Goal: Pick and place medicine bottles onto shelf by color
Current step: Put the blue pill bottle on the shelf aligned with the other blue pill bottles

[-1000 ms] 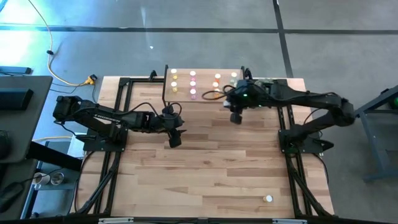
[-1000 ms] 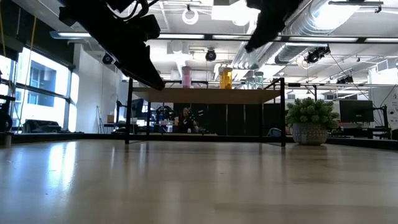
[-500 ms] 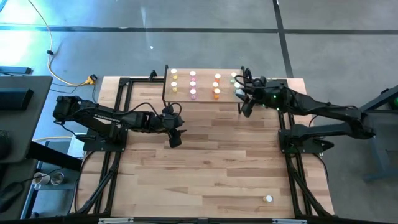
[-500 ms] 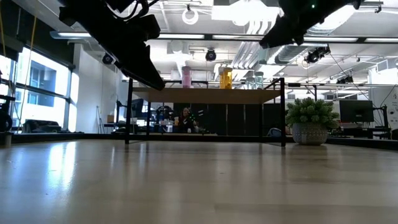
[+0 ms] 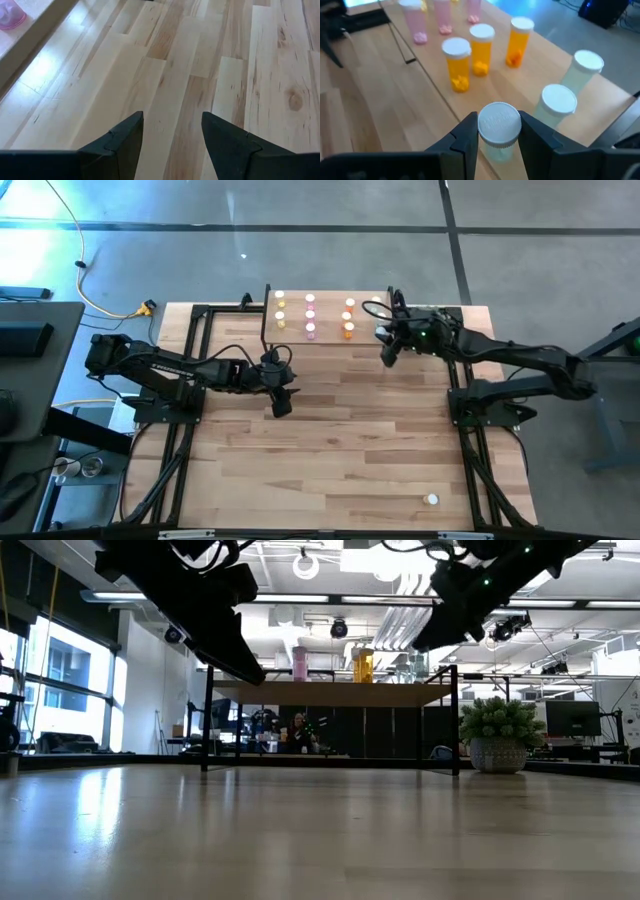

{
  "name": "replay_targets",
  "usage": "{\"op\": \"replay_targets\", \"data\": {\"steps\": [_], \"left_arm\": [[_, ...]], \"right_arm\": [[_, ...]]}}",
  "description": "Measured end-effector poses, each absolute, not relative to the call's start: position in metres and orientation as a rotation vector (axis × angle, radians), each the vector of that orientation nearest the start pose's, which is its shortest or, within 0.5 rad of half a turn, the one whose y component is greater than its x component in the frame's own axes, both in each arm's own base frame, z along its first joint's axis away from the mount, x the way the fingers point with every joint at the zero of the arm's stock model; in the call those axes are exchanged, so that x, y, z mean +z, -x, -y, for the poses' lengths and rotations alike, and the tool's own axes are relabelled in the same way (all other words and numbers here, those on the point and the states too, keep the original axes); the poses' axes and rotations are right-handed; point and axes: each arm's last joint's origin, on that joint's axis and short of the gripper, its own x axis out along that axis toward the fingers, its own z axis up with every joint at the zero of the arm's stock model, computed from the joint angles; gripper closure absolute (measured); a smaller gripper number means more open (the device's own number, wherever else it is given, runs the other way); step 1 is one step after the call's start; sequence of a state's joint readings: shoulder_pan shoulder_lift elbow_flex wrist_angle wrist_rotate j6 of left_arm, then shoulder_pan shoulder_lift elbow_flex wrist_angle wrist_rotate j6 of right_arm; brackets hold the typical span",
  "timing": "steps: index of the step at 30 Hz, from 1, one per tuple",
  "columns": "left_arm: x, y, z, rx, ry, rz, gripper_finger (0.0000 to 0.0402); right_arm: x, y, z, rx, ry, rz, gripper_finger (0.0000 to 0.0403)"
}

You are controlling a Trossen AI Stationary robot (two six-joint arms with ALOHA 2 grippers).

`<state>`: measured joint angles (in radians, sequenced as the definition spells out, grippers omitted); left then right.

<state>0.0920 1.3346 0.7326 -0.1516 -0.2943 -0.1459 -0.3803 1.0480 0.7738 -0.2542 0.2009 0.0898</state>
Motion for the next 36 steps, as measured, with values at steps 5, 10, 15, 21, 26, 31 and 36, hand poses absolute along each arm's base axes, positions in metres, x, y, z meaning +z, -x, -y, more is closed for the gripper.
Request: {"op": "replay_targets", "data": {"steps": [5, 10, 15, 21, 26, 31, 36], "left_arm": [[0.206, -0.262, -0.033, 0.422, 0.061, -0.726, 0.0209], [0.206, -0.262, -0.033, 0.422, 0.061, -0.726, 0.0209], [0.206, -0.262, -0.033, 0.422, 0.061, -0.726, 0.0209], [0.206, -0.262, -0.033, 0.422, 0.061, -0.726, 0.0209], [0.206, -0.262, -0.033, 0.422, 0.061, -0.726, 0.0209], [0.205, -0.262, -0.033, 0.419, 0.053, -0.728, 0.0209], [0.205, -0.261, -0.033, 0.419, 0.053, -0.738, 0.0209]], "right_arm": [[0.270, -0.206, 0.096, -0.622, -0.150, -0.530, 0.0298], [0.270, -0.205, 0.099, -0.632, -0.170, -0.526, 0.0298], [0.269, -0.205, 0.099, -0.628, -0.189, -0.525, 0.0298], [0.269, -0.205, 0.099, -0.630, -0.196, -0.523, 0.0298], [0.269, -0.205, 0.099, -0.641, -0.234, -0.510, 0.0298], [0.267, -0.208, 0.100, -0.642, -0.235, -0.519, 0.0298], [0.265, -0.212, 0.102, -0.640, -0.225, -0.524, 0.0292]]}}
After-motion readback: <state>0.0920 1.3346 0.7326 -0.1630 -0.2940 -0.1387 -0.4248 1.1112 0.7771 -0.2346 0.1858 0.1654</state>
